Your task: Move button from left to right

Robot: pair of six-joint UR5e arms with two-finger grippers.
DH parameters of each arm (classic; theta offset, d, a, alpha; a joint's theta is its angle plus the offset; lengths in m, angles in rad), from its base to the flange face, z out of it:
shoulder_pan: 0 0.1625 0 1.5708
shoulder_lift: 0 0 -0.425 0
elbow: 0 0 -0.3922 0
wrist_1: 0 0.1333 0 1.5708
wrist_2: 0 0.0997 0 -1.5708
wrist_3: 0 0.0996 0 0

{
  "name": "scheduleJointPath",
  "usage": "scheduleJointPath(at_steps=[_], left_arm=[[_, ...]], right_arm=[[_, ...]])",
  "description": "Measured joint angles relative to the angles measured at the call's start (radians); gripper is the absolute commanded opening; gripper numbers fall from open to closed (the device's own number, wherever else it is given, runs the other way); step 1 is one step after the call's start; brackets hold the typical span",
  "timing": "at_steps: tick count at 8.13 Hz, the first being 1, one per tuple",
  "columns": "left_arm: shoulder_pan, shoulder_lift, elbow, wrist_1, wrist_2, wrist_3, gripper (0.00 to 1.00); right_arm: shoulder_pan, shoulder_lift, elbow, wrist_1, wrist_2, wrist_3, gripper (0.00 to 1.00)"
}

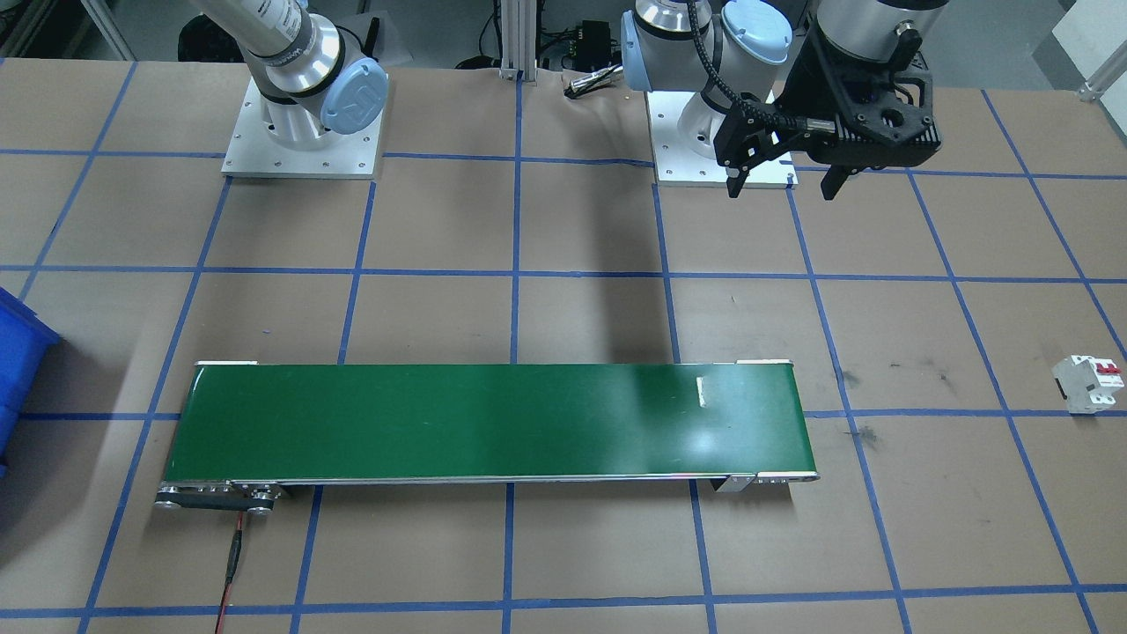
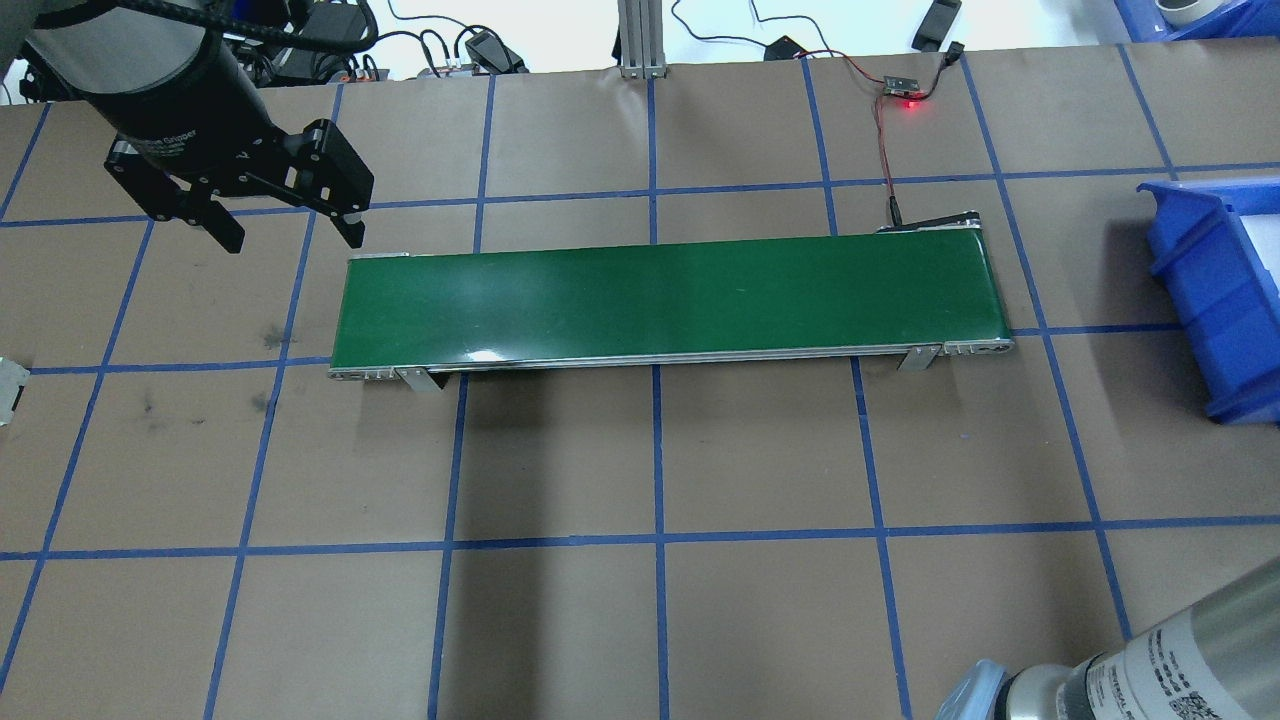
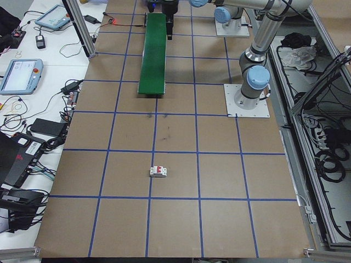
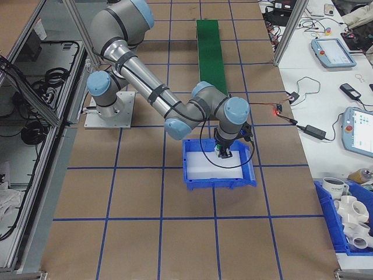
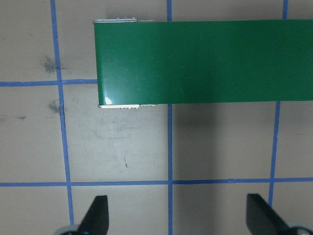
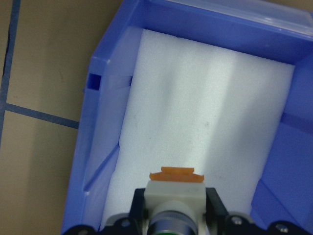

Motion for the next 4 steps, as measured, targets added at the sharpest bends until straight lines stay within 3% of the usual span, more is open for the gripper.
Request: scheduleJointPath(at_steps=[4], left_arm=[[0.0, 0.001, 0.0, 0.0, 0.0, 0.0, 1.0]], right_arm=[[-0.008, 0.07, 0.013, -0.009, -0.011, 0.021, 0.0]])
